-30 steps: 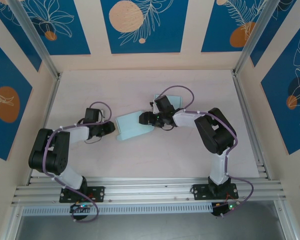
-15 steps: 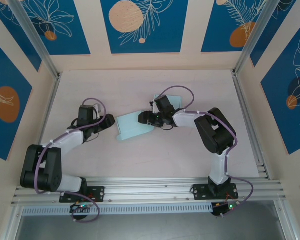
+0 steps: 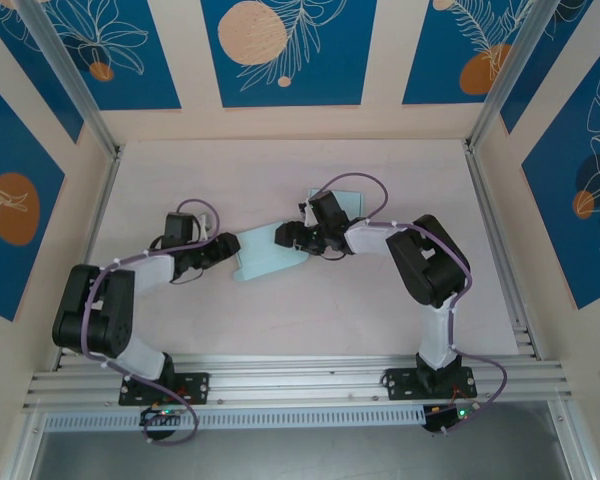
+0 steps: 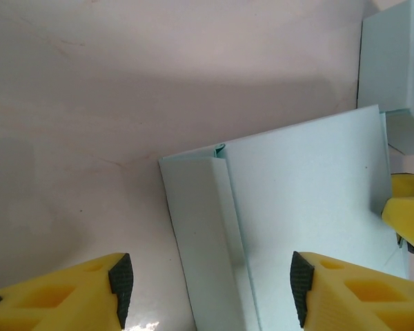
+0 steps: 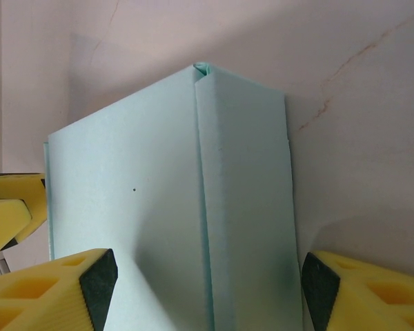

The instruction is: Fold the paper box

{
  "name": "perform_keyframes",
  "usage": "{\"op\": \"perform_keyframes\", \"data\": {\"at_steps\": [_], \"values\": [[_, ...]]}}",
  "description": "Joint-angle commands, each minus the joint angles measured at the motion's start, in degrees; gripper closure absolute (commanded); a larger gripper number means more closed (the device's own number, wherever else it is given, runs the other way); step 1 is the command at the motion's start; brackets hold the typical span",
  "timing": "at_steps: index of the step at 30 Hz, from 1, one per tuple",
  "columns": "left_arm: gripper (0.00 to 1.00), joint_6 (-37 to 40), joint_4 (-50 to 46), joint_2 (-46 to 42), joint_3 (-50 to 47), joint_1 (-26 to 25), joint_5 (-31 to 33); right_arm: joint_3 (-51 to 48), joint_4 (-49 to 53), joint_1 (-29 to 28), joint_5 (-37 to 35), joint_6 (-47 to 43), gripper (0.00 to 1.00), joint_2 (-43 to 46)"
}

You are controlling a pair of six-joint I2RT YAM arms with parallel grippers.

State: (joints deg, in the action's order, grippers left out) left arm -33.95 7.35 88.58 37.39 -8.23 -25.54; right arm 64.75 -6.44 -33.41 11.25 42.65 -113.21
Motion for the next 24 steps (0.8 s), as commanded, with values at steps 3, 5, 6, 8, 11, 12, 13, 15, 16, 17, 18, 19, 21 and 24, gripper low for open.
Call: {"op": "perform_keyframes", "data": {"at_steps": [3,5,6,8,11,12,13,15,16,17,18,19,21,24], "values": [[0.41,1.8,-0.3,3.4,1.7,0.6,-0.9,-0.5,-0.9,-0.6,2.3,1.6,0.27,-2.3],[0.48,1.8,-0.4,4.9,1.6,0.8,-0.9,-0.7,-1.1,-0.6,2.5,1.7,0.27,-2.4],[0.52,1.9,-0.5,5.5,1.6,0.9,-1.1,-0.8,-1.1,-0.5,2.5,1.8,0.27,-2.4],[0.62,1.8,-0.9,6.3,1.6,1.6,-0.8,-1.0,-1.4,-0.5,2.9,2.0,0.27,-2.3],[0.72,1.2,-0.3,6.9,0.8,2.2,-0.9,-1.6,-2.4,-0.6,3.8,2.5,0.27,-2.5],[0.74,1.1,-0.2,7.1,0.7,2.3,-0.9,-1.8,-2.8,-0.6,4.0,2.7,0.27,-2.5],[0.77,0.8,0.0,7.3,0.5,2.5,-0.9,-1.9,-3.1,-0.6,4.3,3.0,0.27,-2.6],[0.8,0.7,0.1,7.6,0.2,2.9,-1.1,-2.2,-4.1,-0.5,5.1,3.5,0.27,-2.7],[0.82,0.7,0.0,7.7,0.2,3.0,-1.2,-2.2,-4.8,-0.5,5.7,4.0,0.27,-3.0],[0.84,0.7,-0.1,7.8,0.2,3.3,-1.2,-2.3,-5.5,-0.5,6.5,4.5,0.27,-3.2],[0.84,0.7,-0.1,7.8,0.3,3.5,-1.3,-2.3,-6.5,-0.5,7.1,4.8,0.27,-3.3],[0.86,0.7,-0.3,7.8,0.3,3.9,-1.4,-2.5,-7.6,-0.4,8.0,5.4,0.27,-3.5],[0.88,0.7,-0.3,7.8,0.2,4.7,-1.5,-2.7,-9.6,-0.4,9.4,6.4,0.27,-3.8],[0.9,0.7,-0.3,8.2,0.3,6.1,-2.0,-2.9,-11.2,-0.4,10.4,7.5,0.27,-3.9]]}}
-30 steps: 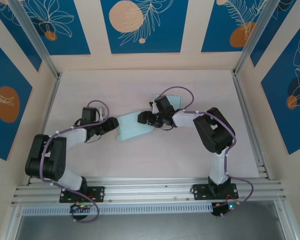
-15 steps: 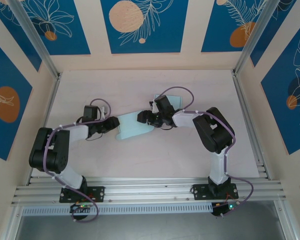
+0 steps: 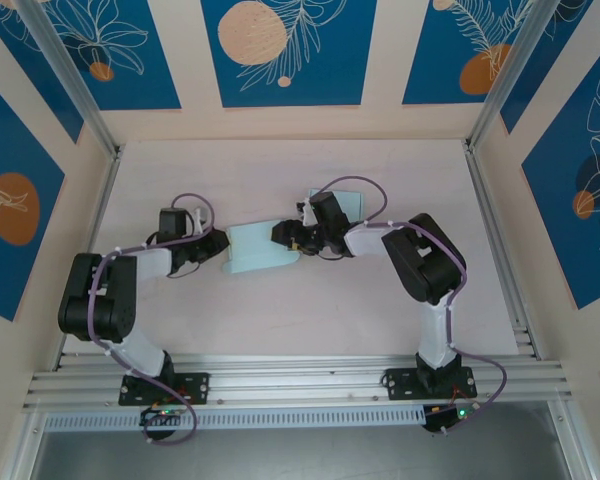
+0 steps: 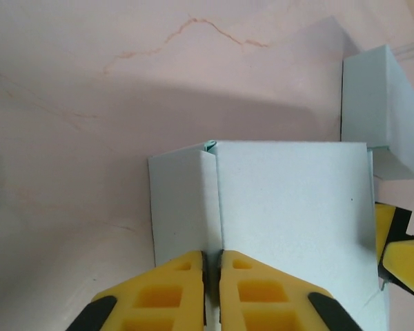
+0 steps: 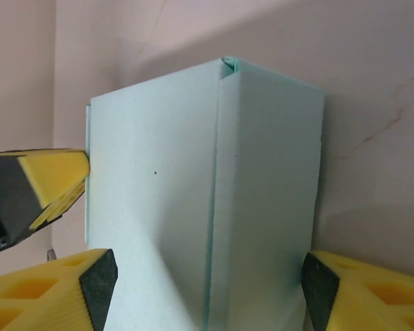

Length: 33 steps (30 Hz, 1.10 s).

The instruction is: Fold the paper box

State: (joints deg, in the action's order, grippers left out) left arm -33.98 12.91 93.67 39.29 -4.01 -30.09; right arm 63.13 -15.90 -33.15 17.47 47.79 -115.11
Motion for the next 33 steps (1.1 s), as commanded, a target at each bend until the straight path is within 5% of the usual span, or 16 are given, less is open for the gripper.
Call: {"op": "perform_keyframes", "data": {"at_steps": [1,15,20,26,33], "values": [[0.91,0.8,-5.8,3.4,-1.6,2.4,2.3,-1.4,-2.0,-0.6,4.2,2.5,0.27,-1.9],[0.91,-0.6,-2.1,4.6,-2.0,3.9,-1.5,1.9,-3.9,-1.9,6.7,4.5,0.28,-4.2],[0.86,-0.5,-2.4,2.8,-1.9,3.9,-2.2,1.4,-7.0,-1.9,8.3,6.7,0.45,-4.3],[0.56,0.7,-3.4,-4.7,-2.4,3.9,-1.6,-2.4,-7.6,-0.2,9.6,12.0,0.56,-0.5],[0.28,9.7,2.4,-22.2,-6.9,1.5,0.0,-5.2,5.3,3.0,13.8,14.4,0.58,8.0]]}}
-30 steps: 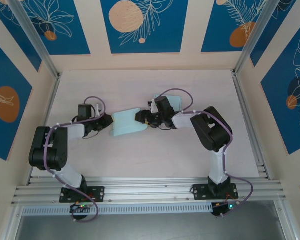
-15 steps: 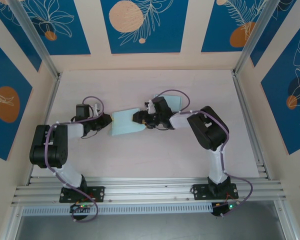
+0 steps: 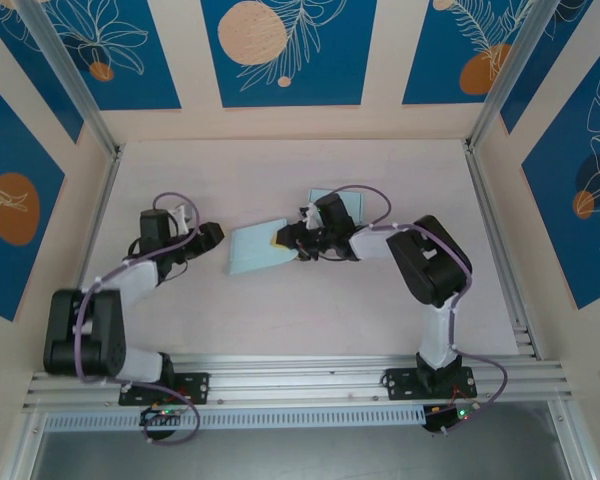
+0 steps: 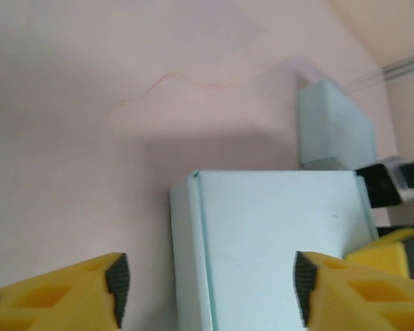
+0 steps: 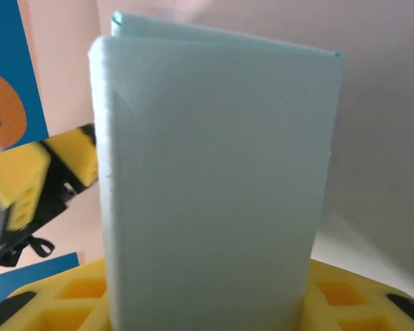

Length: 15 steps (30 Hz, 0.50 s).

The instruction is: Fold the paper box

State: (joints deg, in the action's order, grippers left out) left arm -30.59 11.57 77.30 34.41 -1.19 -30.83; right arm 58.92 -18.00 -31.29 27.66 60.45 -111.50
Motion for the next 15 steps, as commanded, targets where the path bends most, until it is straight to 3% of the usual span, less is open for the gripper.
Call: {"op": "perform_keyframes", "data": {"at_steps": [1,5,7,10,15], "values": [[0.25,11.4,5.3,-9.3,-3.4,-3.7,1.4,-1.4,9.0,1.7,4.7,2.0,0.58,5.5],[0.06,34.8,11.8,-23.4,-11.9,-18.3,10.1,-2.3,16.0,3.6,9.7,2.5,0.58,9.2],[0.01,43.7,15.5,-29.5,-16.6,-23.8,10.3,-3.0,18.3,4.7,13.0,3.7,0.58,10.7],[0.0,52.4,11.1,-34.1,-17.6,-28.6,11.5,-3.2,21.0,5.4,16.5,5.3,0.58,12.0],[0.0,62.4,5.5,-30.3,-16.2,-37.9,22.8,-0.8,29.3,5.0,18.2,3.1,0.58,13.3]]}}
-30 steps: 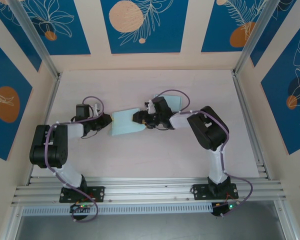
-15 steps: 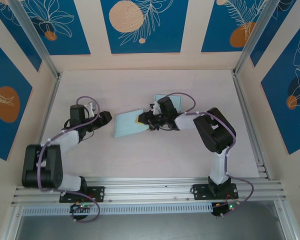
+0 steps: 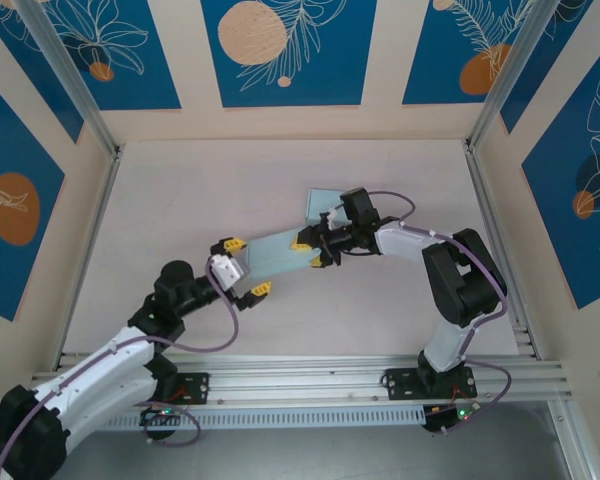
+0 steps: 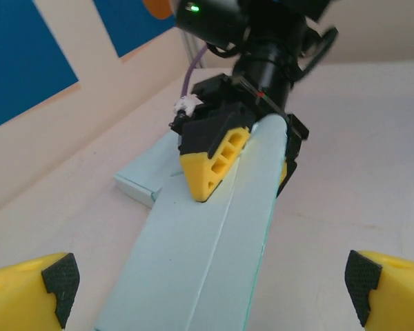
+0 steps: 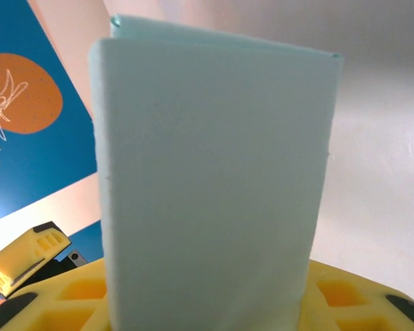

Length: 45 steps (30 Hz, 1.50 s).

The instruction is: Fold the paper box

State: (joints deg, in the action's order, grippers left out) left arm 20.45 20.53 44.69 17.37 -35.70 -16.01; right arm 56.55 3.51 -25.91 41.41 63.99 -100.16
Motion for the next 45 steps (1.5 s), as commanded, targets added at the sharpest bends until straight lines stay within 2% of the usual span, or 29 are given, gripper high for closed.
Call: {"op": "perform_keyframes", "data": {"at_steps": [1,5,10,12,15,19,21,25,27,29,37,42,45], "values": [[0.0,13.5,-4.0,4.2,1.6,-5.4,11.5,2.0,9.5,-0.3,4.5,-1.0,0.58,2.1],[0.0,20.6,-5.0,12.1,5.2,-11.2,22.3,2.6,12.2,-0.3,4.7,-1.9,0.58,2.3],[0.0,23.5,-4.4,19.0,9.1,-13.4,30.8,2.7,12.9,-0.5,5.5,-2.4,0.58,1.4],[0.02,23.1,-4.7,19.9,10.0,-13.4,31.4,2.7,12.9,-0.7,5.9,-2.5,0.58,0.9],[0.11,22.6,-6.2,20.6,11.0,-13.5,31.3,2.8,12.8,-1.0,6.6,-2.6,0.58,0.0],[0.15,22.6,-9.1,21.5,12.0,-13.5,32.1,3.1,12.8,-1.0,7.5,-2.8,0.58,-0.5],[0.22,22.5,-9.8,21.8,12.2,-13.5,32.7,3.1,13.0,-1.0,7.5,-3.1,0.57,-0.5],[0.37,22.4,-11.0,21.5,13.0,-13.6,32.5,3.2,13.6,-1.0,7.5,-3.6,0.57,-0.5],[0.5,21.9,-12.3,21.0,13.8,-13.6,31.8,3.2,13.9,-0.9,7.4,-3.9,0.57,-0.1],[0.58,21.4,-13.8,20.4,14.5,-13.6,30.9,3.0,13.8,-0.6,7.3,-4.2,0.54,0.5],[0.61,18.9,-21.0,16.4,16.7,-13.4,26.9,0.9,15.4,3.3,4.7,-6.3,0.28,6.3],[0.67,16.7,-29.3,18.3,20.7,-11.9,22.6,-2.8,17.2,9.0,0.9,-8.9,0.23,13.8],[0.67,14.7,-35.7,22.3,24.8,-9.7,17.5,-5.1,19.4,12.8,-2.9,-11.6,0.21,19.7]]}}
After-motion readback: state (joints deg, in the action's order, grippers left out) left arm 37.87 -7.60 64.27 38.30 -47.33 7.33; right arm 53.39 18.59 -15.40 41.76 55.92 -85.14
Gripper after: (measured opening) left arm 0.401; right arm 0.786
